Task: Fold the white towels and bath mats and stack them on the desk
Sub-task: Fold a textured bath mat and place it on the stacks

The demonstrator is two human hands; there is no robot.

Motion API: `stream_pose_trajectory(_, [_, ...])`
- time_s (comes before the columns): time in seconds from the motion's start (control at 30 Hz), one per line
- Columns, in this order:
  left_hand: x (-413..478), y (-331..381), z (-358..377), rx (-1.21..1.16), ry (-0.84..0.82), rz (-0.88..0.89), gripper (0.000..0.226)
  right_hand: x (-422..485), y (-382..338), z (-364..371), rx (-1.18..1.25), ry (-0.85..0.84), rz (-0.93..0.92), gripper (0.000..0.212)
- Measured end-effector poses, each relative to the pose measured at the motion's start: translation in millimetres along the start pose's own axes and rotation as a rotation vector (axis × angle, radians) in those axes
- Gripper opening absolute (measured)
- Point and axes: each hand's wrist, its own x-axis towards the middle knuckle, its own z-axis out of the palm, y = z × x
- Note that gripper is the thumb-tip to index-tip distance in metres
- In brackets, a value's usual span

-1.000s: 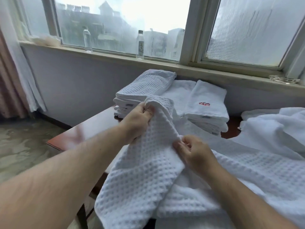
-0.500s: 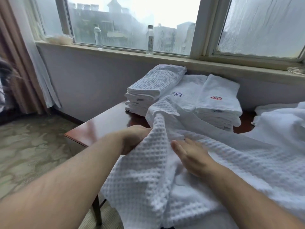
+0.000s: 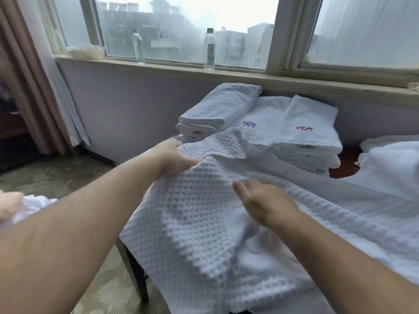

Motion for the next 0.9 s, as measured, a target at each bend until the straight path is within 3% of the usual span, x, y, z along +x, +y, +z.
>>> stream_pose_trajectory(0.07, [0.5,3.0,-8.3,0.280,0.077,0.041,0.084,1.1,-10.3,4.8,-0.012,0.051,-0.069,0.070])
stream_pose_trajectory(0.13, [5.6,-1.1,-8.7,0.430,0.138,0.110,0.093,-1.0,-16.4,10.4,0.070,0.102,-0.245,0.062])
stream_pose_trajectory(0.2, [12.6,-7.6,-9.7,0.368,0.205,0.147,0.067,0.3,-17.1,15.5,0.124,0.103,-0.345,0.058])
stream_pose_trajectory(0.3, [21.4,-14.2,-11.8,0.313,0.264,0.110,0.025,7.1,-12.8,21.7,0.017,0.092,-0.317,0.056])
stream_pose_trajectory(0.4, [24.0,-19.5,-1.4,0.414,0.354,0.094,0.022,14.4,-15.1,20.3,-0.064,0.182,-0.314,0.049])
stream_pose_trajectory(0.5, [4.6,-19.7,29.8,0.256,0.571,0.356,0.016,24.2,-14.7,18.1,0.097,0.215,-0.290,0.050])
stream_pose_trajectory(0.57, [-11.3,-14.5,52.7,0.113,0.392,0.518,0.017,30.2,-9.3,13.6,0.515,0.247,-0.179,0.050])
stream_pose_trajectory(0.63, [-15.8,-13.2,73.8,0.106,0.096,0.478,0.028,34.9,-2.9,5.6,0.899,0.279,-0.049,0.051])
stream_pose_trajectory(0.67, [-13.6,-14.9,84.2,0.169,0.007,0.439,0.032,36.5,-0.4,2.3,0.976,0.272,-0.025,0.048])
stream_pose_trajectory(0.77, [-12.3,-19.9,108.1,0.454,-0.059,0.367,0.053,32.8,4.9,2.1,0.971,0.216,-0.034,0.027])
stream_pose_trajectory(0.9, [-9.9,-21.4,115.5,0.568,-0.032,0.271,0.066,20.6,13.3,-10.5,0.548,0.148,-0.074,0.015])
